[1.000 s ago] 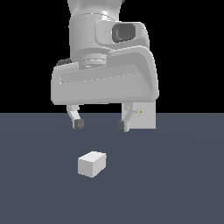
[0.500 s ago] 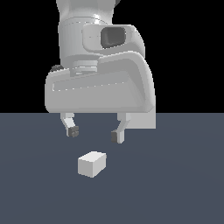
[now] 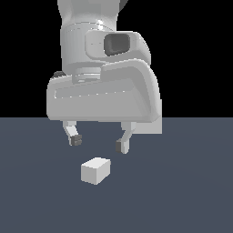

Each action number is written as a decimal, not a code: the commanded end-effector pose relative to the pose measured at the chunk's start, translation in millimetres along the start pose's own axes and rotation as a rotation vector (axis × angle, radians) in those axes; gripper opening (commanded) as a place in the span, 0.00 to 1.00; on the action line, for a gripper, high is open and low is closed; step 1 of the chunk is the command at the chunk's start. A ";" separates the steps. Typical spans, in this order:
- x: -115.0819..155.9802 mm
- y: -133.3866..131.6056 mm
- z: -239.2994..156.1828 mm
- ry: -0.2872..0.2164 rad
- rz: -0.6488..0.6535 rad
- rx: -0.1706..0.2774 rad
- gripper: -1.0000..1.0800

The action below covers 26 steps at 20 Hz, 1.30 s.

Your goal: Plug the charger into the wall socket.

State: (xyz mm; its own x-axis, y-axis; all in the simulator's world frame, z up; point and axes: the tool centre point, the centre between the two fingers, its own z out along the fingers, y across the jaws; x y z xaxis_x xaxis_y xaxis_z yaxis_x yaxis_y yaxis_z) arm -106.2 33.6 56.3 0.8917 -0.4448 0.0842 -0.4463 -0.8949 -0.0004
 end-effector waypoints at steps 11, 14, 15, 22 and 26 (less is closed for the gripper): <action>-4.0 0.4 42.2 -0.001 0.001 0.000 0.96; -4.1 0.3 44.4 -0.001 0.001 0.000 0.96; -4.1 0.3 44.4 -0.001 0.001 0.000 0.00; -4.1 0.3 44.4 -0.001 0.001 0.000 0.00; -4.0 0.3 44.0 0.000 0.000 0.000 0.00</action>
State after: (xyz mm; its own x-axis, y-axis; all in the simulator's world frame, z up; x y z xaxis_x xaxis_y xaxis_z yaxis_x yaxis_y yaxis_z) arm -106.7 33.7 12.1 0.8917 -0.4449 0.0835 -0.4464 -0.8948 -0.0004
